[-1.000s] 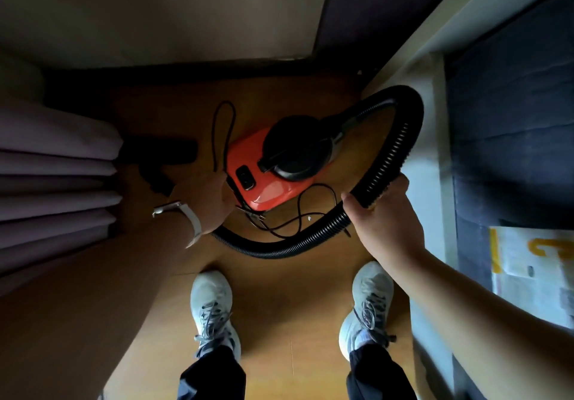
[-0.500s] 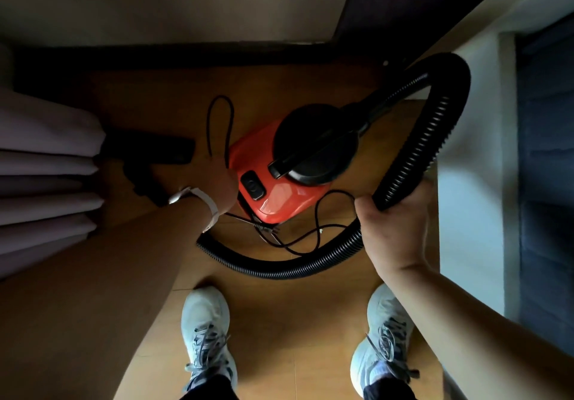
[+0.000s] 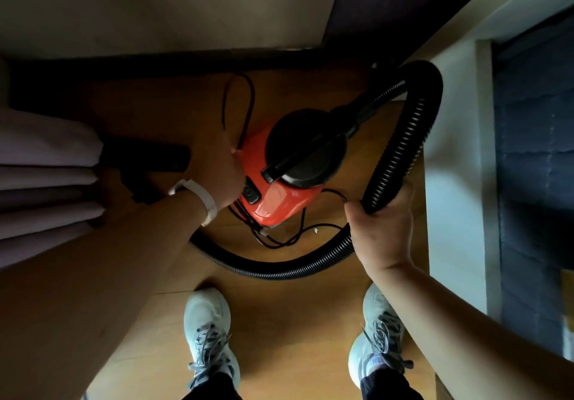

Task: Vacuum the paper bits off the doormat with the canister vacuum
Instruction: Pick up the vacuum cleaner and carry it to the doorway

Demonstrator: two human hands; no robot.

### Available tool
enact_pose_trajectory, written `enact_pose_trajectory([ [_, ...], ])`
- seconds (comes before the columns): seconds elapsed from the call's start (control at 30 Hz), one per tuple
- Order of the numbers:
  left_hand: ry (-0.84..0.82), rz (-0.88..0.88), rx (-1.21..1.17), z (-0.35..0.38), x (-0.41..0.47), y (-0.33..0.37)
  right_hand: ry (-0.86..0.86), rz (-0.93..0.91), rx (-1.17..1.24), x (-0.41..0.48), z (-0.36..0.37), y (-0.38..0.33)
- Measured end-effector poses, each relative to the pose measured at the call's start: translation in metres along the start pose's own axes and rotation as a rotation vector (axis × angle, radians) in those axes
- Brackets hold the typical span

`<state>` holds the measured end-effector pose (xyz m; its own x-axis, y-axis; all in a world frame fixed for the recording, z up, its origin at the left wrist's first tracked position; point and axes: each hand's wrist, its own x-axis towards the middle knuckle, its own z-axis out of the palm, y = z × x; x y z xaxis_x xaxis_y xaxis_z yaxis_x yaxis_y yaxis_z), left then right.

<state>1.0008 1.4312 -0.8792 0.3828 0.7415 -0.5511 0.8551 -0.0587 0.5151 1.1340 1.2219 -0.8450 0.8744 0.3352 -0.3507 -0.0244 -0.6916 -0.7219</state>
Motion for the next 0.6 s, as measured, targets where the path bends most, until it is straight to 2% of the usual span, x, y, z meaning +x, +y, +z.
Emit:
enact_pose_trajectory([
  [0.1,-0.061,0.174,0.020,-0.003,-0.023,0.028,0.013,0.011,0.016,0.002,-0.004,-0.007],
  [0.27,-0.066,0.485,0.119,0.019,-0.028,0.067,-0.043,0.042,0.028,0.001,-0.015,-0.012],
  [0.4,-0.095,0.515,0.175,0.041,-0.018,0.082,-0.075,0.018,0.077,0.002,-0.025,-0.014],
  [0.6,-0.054,0.416,0.228,0.048,-0.011,0.090,-0.096,0.022,0.100,0.005,-0.030,-0.007],
])
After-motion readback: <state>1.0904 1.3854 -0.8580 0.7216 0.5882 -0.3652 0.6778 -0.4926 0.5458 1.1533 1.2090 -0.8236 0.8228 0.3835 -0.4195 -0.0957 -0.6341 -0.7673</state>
